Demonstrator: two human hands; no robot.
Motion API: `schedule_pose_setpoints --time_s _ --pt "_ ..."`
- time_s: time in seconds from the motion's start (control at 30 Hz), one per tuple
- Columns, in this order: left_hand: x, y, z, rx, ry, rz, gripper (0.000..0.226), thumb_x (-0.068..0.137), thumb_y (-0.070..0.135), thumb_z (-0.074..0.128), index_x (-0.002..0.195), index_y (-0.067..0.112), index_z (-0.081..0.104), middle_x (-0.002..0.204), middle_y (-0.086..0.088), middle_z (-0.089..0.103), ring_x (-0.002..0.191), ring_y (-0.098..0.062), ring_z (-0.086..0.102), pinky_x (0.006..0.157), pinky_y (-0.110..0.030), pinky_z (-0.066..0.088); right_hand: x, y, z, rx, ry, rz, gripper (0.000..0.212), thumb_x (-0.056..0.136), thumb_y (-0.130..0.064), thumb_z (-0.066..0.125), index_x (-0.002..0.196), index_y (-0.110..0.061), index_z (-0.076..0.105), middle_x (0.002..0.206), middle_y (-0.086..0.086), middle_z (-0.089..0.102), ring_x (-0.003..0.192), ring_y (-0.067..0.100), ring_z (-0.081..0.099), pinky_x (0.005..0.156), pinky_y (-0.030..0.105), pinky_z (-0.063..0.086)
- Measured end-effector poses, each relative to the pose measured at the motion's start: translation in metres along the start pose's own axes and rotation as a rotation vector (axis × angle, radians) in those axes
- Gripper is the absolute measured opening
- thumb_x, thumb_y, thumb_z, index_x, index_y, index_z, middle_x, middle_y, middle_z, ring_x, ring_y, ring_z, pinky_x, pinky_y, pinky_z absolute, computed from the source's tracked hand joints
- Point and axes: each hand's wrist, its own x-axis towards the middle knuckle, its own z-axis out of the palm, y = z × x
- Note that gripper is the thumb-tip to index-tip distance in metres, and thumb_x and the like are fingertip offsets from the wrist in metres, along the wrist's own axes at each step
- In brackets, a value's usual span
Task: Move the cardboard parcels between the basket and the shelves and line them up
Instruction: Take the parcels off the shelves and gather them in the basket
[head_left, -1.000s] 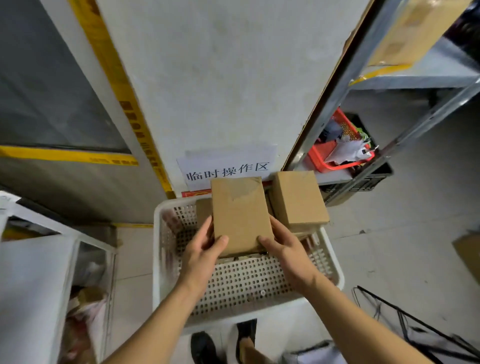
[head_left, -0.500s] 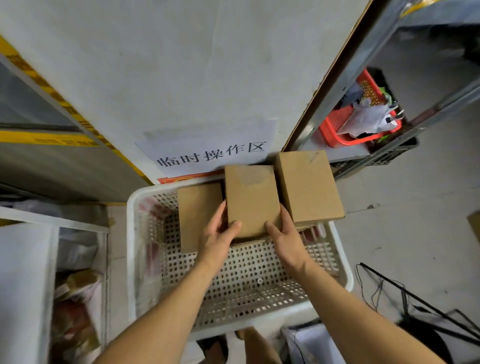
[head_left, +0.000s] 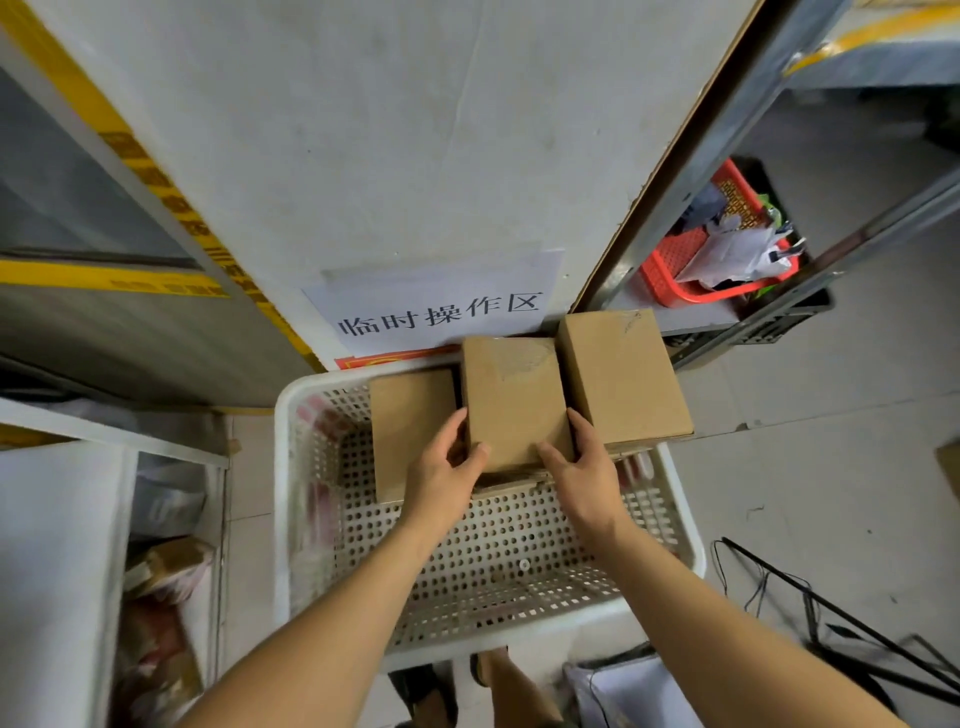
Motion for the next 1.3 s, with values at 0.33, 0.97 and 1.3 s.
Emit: schedule_pose_setpoints --time_s 0.33,0.97,1.3 --pt "-0.072 0.032 -0.079 0.273 0.085 0.189 0.036 0.105 0.04 0.058 0.136 0.024 0.068 0.127 0.005 0.073 0.115 -0.006 0.066 0.097 -0.022 0.052 -0.079 -0.059 0.014 -0.241 -0.092 -0.227 0.055 0.1 -0.032 0.071 0.151 -0.027 0.052 0.147 -0.012 0.058 0.134 0.006 0.051 0.117 0.036 0.043" --pt "-0.334 0.014 -0.332 0.377 0.995 0.056 0.029 0.101 0.037 0.065 0.125 0.023 0.073 0.12 0.002 0.076 0.109 -0.021 0.071 0.097 -0.027 0.049 -0.249 -0.234 0.229 -0.667 -0.728 -1.024 0.046 0.1 -0.035 0.069 0.145 -0.026 0.061 0.141 -0.004 0.066 0.131 0.012 0.061 0.114 0.032 0.046" --pt "-0.533 -0.029 -0.347 0.217 1.454 -0.174 0.04 0.101 0.038 0.065 0.137 0.021 0.068 0.13 -0.003 0.073 0.12 -0.019 0.069 0.099 -0.028 0.052 -0.419 -0.257 0.324 -0.597 -1.279 -1.356 0.046 0.102 -0.036 0.066 0.147 -0.027 0.057 0.141 -0.01 0.063 0.13 0.006 0.057 0.112 0.031 0.047"
